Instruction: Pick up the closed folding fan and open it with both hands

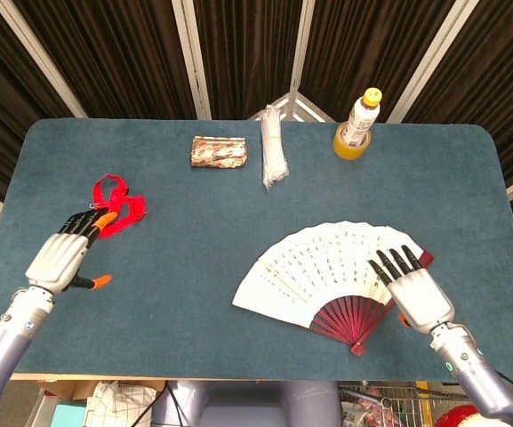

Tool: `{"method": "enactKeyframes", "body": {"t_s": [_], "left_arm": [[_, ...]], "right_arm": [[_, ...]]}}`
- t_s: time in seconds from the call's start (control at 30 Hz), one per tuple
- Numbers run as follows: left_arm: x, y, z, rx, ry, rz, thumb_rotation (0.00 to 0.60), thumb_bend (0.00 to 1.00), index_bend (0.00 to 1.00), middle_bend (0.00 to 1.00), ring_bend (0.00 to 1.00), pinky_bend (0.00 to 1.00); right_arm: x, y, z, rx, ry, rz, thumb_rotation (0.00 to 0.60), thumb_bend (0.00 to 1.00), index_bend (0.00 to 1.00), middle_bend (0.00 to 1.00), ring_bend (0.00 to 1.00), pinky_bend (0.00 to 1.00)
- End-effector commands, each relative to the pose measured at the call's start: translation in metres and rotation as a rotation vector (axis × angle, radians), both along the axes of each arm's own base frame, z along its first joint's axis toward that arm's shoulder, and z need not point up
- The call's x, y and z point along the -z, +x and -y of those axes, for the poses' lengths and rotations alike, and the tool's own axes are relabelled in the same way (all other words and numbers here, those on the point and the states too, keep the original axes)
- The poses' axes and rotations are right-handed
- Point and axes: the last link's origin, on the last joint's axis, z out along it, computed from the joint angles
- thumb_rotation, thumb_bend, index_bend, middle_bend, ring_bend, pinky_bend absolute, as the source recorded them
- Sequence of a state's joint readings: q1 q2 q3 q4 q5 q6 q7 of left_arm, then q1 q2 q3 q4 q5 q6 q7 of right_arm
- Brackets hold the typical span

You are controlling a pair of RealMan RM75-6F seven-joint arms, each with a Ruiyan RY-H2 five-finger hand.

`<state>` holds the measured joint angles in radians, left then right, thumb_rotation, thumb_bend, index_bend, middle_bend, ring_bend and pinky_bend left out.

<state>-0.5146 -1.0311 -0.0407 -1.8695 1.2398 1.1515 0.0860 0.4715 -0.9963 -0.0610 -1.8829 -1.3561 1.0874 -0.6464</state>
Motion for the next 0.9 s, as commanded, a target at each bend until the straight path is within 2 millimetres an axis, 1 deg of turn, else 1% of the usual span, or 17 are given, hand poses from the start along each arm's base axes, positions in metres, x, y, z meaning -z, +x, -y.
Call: {"method": "enactKeyframes", "body": {"t_s": [0.03, 0.13, 0.27, 0.33, 0.37, 0.4, 0.43, 0.5, 0.6, 0.67, 0.77, 0.9], "left_arm": [[-0.006, -0.009, 0.008, -0.009, 0.007, -0.021, 0.6, 0.18, 0.05, 0.0, 0.0, 0.0], [-0.012, -0.019, 0.02, -0.017, 0.016, -0.034, 0.6, 0.18, 0.04, 0.0, 0.0, 0.0], [-0.021, -0.03, 0.039, -0.021, 0.05, -0.043, 0.6, 0.16, 0.03, 0.0, 0.0, 0.0], [-0.024, -0.038, 0.056, -0.051, 0.064, -0.024, 0.6, 0.13, 0.02, 0.0, 0.0, 0.0], [-0.024, -0.041, 0.061, -0.061, 0.063, -0.024, 0.6, 0.12, 0.02, 0.0, 0.0, 0.0], [-0.026, -0.048, 0.071, -0.087, 0.065, -0.029, 0.6, 0.11, 0.01, 0.0, 0.0, 0.0], [-0.027, -0.051, 0.077, -0.095, 0.069, -0.031, 0.6, 0.1, 0.01, 0.0, 0.0, 0.0], [-0.03, -0.062, 0.096, -0.108, 0.091, -0.053, 0.6, 0.09, 0.0, 0.0, 0.0, 0.0], [-0.033, -0.074, 0.119, -0.097, 0.142, -0.068, 0.6, 0.07, 0.0, 0.0, 0.0, 0.0], [-0.037, -0.079, 0.127, -0.095, 0.177, -0.066, 0.6, 0.07, 0.0, 0.0, 0.0, 0.0], [-0.044, -0.09, 0.134, -0.075, 0.237, -0.107, 0.6, 0.07, 0.0, 0.0, 0.0, 0.0], [-0.046, -0.097, 0.131, -0.081, 0.262, -0.121, 0.6, 0.06, 0.0, 0.0, 0.0, 0.0]], "right_arm": [[-0.003, -0.012, -0.004, 0.003, 0.005, -0.086, 0.6, 0.18, 0.0, 0.0, 0.0, 0.0], [-0.004, -0.018, -0.01, 0.061, -0.017, -0.054, 0.6, 0.18, 0.0, 0.0, 0.0, 0.0], [-0.01, -0.026, -0.018, 0.097, -0.099, 0.02, 0.6, 0.18, 0.0, 0.0, 0.0, 0.0], [-0.014, -0.029, -0.027, 0.122, -0.169, 0.114, 0.6, 0.18, 0.0, 0.0, 0.0, 0.0], [-0.014, -0.029, -0.03, 0.127, -0.183, 0.135, 0.6, 0.18, 0.0, 0.0, 0.0, 0.0], [-0.016, -0.031, -0.036, 0.15, -0.219, 0.201, 0.6, 0.18, 0.0, 0.0, 0.0, 0.0], [-0.017, -0.032, -0.04, 0.16, -0.24, 0.231, 0.6, 0.18, 0.0, 0.0, 0.0, 0.0], [-0.023, -0.037, -0.055, 0.193, -0.316, 0.347, 0.6, 0.18, 0.0, 0.0, 0.0, 0.0], [-0.032, -0.045, -0.076, 0.198, -0.411, 0.455, 0.6, 0.18, 0.0, 0.0, 0.0, 0.0], [-0.038, -0.049, -0.084, 0.181, -0.455, 0.484, 0.6, 0.18, 0.0, 0.0, 0.0, 0.0], [-0.048, -0.056, -0.097, 0.14, -0.514, 0.481, 0.6, 0.18, 0.0, 0.0, 0.0, 0.0], [-0.052, -0.061, -0.099, 0.135, -0.539, 0.498, 0.6, 0.18, 0.0, 0.0, 0.0, 0.0]]}}
